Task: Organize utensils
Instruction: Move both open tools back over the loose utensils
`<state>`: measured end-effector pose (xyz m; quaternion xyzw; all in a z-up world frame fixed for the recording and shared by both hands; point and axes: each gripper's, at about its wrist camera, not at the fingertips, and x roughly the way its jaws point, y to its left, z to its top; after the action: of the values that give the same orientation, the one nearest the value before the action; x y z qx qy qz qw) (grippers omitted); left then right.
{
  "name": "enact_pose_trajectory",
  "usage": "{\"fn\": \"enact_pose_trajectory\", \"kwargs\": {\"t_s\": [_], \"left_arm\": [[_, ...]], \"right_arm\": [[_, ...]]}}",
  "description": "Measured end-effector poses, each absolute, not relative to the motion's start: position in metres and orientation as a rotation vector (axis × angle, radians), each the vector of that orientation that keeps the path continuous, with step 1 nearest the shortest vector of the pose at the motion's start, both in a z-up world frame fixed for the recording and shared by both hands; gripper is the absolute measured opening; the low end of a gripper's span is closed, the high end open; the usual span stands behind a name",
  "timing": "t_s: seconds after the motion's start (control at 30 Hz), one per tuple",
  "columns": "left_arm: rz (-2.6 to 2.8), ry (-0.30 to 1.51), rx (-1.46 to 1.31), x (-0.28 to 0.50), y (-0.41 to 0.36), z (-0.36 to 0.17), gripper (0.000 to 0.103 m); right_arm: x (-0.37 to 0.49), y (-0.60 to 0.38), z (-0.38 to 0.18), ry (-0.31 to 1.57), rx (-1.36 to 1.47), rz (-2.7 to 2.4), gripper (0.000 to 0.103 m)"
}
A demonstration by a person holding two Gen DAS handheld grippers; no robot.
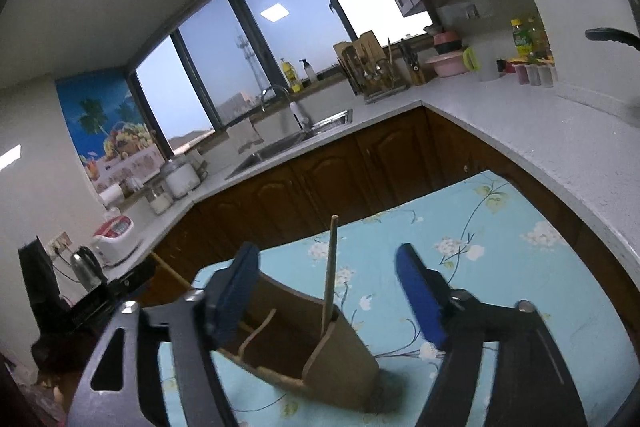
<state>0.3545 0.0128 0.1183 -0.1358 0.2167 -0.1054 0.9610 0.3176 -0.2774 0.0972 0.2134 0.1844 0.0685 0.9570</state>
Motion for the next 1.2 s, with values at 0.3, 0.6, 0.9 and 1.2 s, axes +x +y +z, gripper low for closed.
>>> {"fn": "enact_pose_trajectory", "kwargs": {"t_s": [0.3,0.6,0.9,1.2], "left_arm": [[-0.162,0.421,-0.235,0.283,0.041,0.117,0.093],[-0.125,0.483,-0.234,0.211,0.066,0.084,0.094],[-0.128,0.571,-0.223,0.165,0.070,0.042,0.094],[-0.128,0.651,-0.247,0.153,0.076,0.012,0.094]], "right_arm": [[0.257,-0.277,0.106,0.336,0.409,0.167,0.095],[0.194,-0.275,0.077,0.411,0.398,0.167,0.096],[0.154,-0.263,0.037,0.508,0.353,0.141,0.096],[0.138,-0.257,0.018,0.565,0.345,0.146,0.096]]}}
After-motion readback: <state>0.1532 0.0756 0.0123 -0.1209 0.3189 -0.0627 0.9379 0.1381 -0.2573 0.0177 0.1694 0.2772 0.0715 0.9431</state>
